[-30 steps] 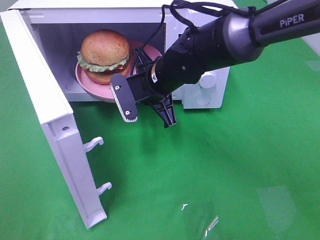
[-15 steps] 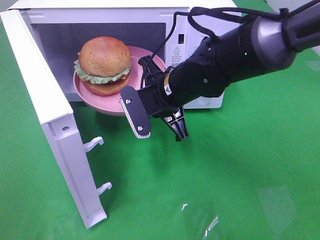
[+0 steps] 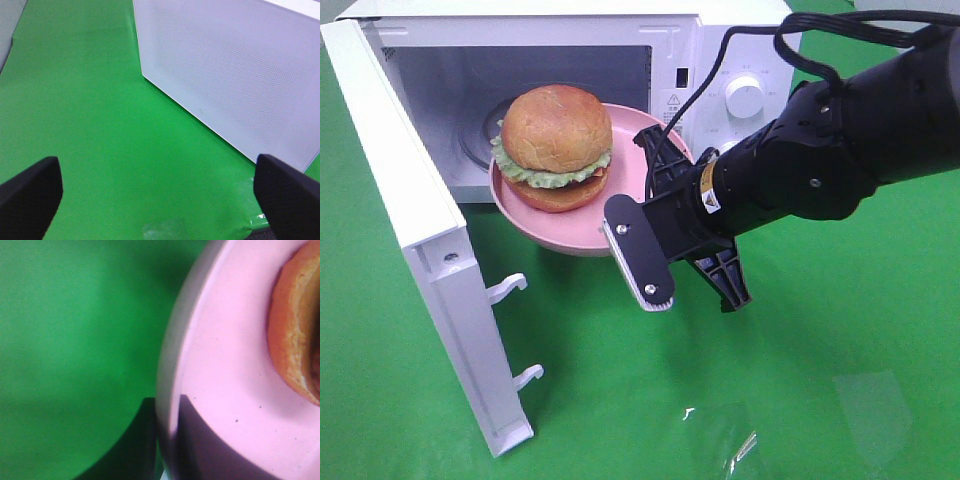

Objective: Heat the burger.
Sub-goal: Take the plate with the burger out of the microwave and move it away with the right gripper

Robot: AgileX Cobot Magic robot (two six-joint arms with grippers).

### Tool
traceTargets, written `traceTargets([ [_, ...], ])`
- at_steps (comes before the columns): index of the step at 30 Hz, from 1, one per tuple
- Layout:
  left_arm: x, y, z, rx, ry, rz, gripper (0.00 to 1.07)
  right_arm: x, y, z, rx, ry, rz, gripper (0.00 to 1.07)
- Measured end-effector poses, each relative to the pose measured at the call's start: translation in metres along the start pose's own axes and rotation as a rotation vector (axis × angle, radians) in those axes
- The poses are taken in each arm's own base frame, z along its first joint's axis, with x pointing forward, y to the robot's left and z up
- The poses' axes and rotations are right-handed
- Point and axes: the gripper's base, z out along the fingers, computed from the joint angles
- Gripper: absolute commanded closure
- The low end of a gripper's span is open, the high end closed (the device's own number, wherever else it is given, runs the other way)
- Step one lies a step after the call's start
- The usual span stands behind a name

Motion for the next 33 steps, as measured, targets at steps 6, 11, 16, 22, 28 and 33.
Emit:
traceTargets([
  [6, 0.000, 0.000, 0.000, 0.000, 0.000, 0.000, 0.10, 0.004, 0.014, -0.022, -0.008, 0.008, 0.011, 1.07],
  [11, 0.000, 0.000, 0.000, 0.000, 0.000, 0.000, 0.10, 0.004, 0.020, -0.032, -0.010, 0.009, 0.011, 1.07],
  [16, 0.000, 0.000, 0.000, 0.000, 0.000, 0.000, 0.10, 0.006, 0.034, -0.054, -0.016, 0.019, 0.022, 1.07],
  [22, 0.000, 0.000, 0.000, 0.000, 0.000, 0.000, 0.10, 0.009, 0.047, -0.075, -0.038, 0.040, 0.050, 1.07],
  [28, 0.000, 0.000, 0.000, 0.000, 0.000, 0.000, 0.10, 0.005, 0.070, -0.101, -0.097, 0.060, 0.058, 1.07],
  [33, 0.000, 0.000, 0.000, 0.000, 0.000, 0.000, 0.10, 0.006, 0.087, -0.120, -0.124, 0.083, 0.116, 1.07],
])
